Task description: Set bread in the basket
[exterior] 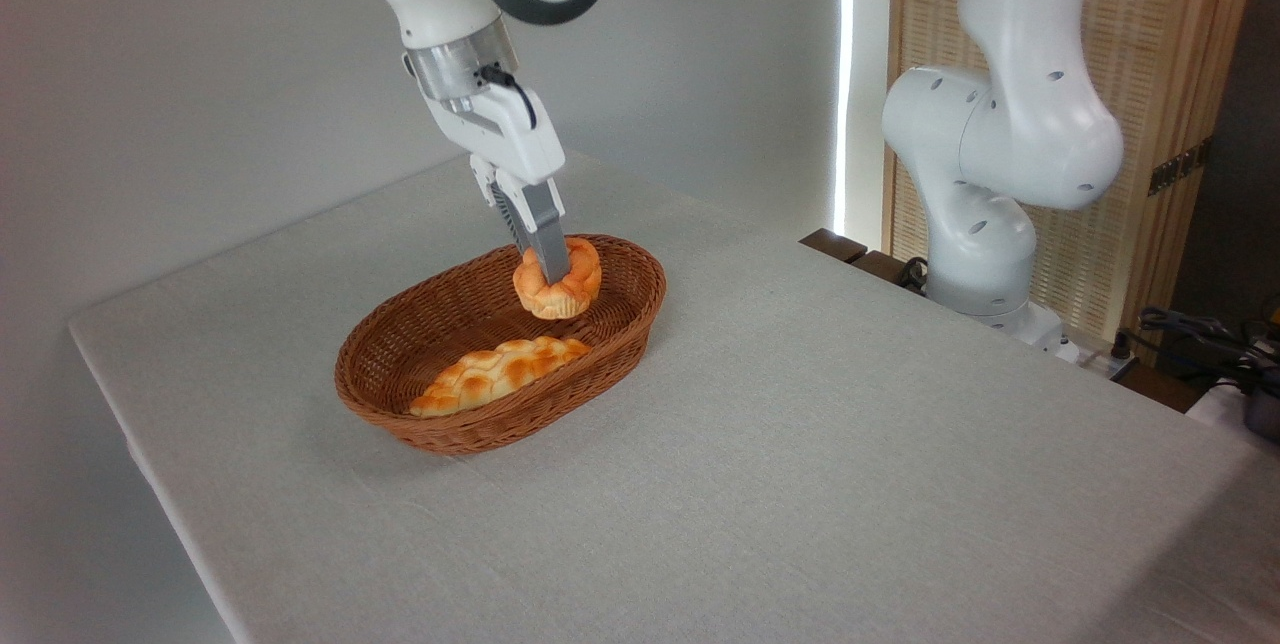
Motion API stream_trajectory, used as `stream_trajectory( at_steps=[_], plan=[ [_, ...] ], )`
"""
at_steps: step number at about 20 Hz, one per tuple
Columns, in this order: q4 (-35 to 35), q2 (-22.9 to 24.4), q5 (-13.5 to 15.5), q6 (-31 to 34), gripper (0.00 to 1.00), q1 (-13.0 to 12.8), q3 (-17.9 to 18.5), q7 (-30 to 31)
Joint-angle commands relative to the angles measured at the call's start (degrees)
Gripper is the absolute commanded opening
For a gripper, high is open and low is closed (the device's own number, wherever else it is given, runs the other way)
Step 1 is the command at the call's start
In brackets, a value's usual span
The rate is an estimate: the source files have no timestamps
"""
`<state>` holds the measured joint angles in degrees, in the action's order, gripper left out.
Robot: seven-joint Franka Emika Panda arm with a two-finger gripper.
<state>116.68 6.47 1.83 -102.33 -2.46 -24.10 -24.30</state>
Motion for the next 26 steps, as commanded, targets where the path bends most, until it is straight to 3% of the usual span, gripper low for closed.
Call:
stream_trajectory(
  at_steps=[1, 7, 10, 15, 21, 26],
  plan=[
    [2.1, -0.1, 0.2, -1.5, 0.77, 0.3, -1.0, 0.6],
    [3.8, -0.1, -1.1, -1.2, 0.79, 0.3, -1.9, 0.5],
    [3.7, 0.1, -1.1, -1.3, 1.00, 0.3, -2.0, 1.0],
    [0.3, 0.4, 1.8, -1.5, 1.00, 1.1, -1.0, 1.3],
    [-2.9, 0.5, 5.5, -1.5, 1.00, 1.1, 3.2, 0.9],
    [-10.1, 0.6, 5.1, 0.1, 1.00, 1.2, 9.4, -1.2]
  ],
)
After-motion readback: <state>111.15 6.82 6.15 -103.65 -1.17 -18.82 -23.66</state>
